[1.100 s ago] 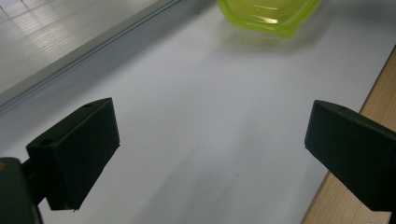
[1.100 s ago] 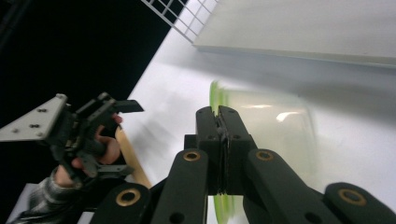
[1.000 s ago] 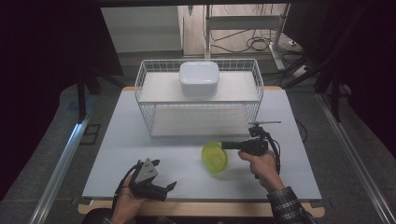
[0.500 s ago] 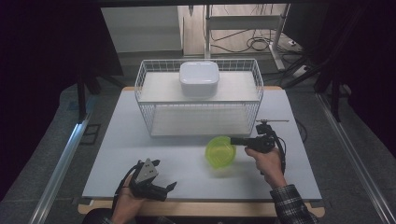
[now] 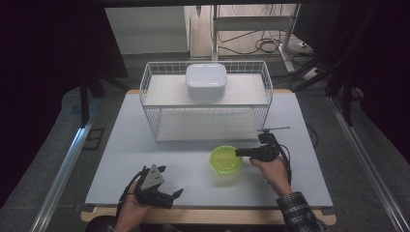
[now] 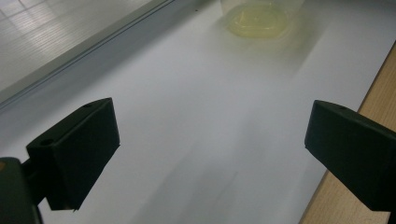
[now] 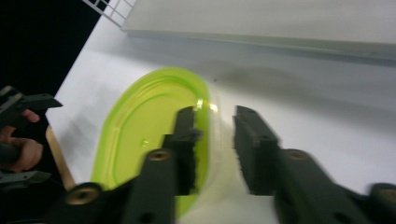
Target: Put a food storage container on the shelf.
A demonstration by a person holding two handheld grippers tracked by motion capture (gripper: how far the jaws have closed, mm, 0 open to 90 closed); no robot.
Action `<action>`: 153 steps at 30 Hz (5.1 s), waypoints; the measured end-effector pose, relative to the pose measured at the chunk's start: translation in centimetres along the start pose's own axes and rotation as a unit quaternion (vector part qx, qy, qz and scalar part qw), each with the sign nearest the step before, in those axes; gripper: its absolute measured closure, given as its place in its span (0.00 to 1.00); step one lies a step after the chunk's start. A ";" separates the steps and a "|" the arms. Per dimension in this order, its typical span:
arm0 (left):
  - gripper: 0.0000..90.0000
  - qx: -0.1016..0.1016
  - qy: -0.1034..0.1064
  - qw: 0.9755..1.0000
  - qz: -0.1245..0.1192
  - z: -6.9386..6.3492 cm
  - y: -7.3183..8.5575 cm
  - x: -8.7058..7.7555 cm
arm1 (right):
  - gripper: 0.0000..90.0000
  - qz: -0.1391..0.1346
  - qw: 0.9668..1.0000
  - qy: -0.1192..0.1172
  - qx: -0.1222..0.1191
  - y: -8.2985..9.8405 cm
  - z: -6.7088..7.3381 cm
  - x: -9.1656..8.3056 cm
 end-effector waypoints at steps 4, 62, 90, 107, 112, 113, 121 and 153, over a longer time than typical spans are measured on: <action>0.03 0.000 0.000 1.000 0.001 0.0 0.0 0.1 | 0.61 0.001 1.000 -0.007 -0.004 -0.3 -0.4 -0.6; 0.02 -0.008 0.003 1.000 -0.004 0.2 -0.1 -0.3 | 0.91 -0.065 0.988 -0.138 -0.007 -6.3 8.7 -7.2; 0.02 -0.009 0.010 1.000 -0.006 0.2 -0.1 -0.3 | 0.91 -0.182 0.981 -0.065 0.021 -22.9 14.0 -8.5; 0.02 -0.007 0.013 1.000 -0.003 0.1 0.0 -0.2 | 0.81 -0.184 0.982 0.028 0.026 -24.5 13.4 -6.4; 0.02 -0.007 0.013 1.000 -0.003 0.1 0.0 -0.2 | 0.75 -0.185 0.982 0.025 0.022 -24.5 13.3 -6.3; 0.02 -0.007 0.013 1.000 -0.003 0.1 0.0 -0.2 | 0.67 -0.191 0.981 0.022 0.013 -24.5 13.4 -6.5; 0.02 -0.007 0.013 1.000 -0.002 0.1 0.0 -0.2 | 0.41 -0.198 0.979 0.012 -0.038 -23.1 13.4 -7.6; 0.02 -0.012 0.011 1.000 -0.002 0.2 0.0 0.0 | 0.07 -0.139 0.965 0.048 -0.216 -6.8 11.0 -5.6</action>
Point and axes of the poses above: each handheld gripper's, and its own axes: x roughly forward along the jaws, y roughly out of its underside, z roughly to its left, the point moved 4 cm from there along x, roughly forward along the jaws, and after that the axes turned 2 degrees about y, right-handed, at the moved point
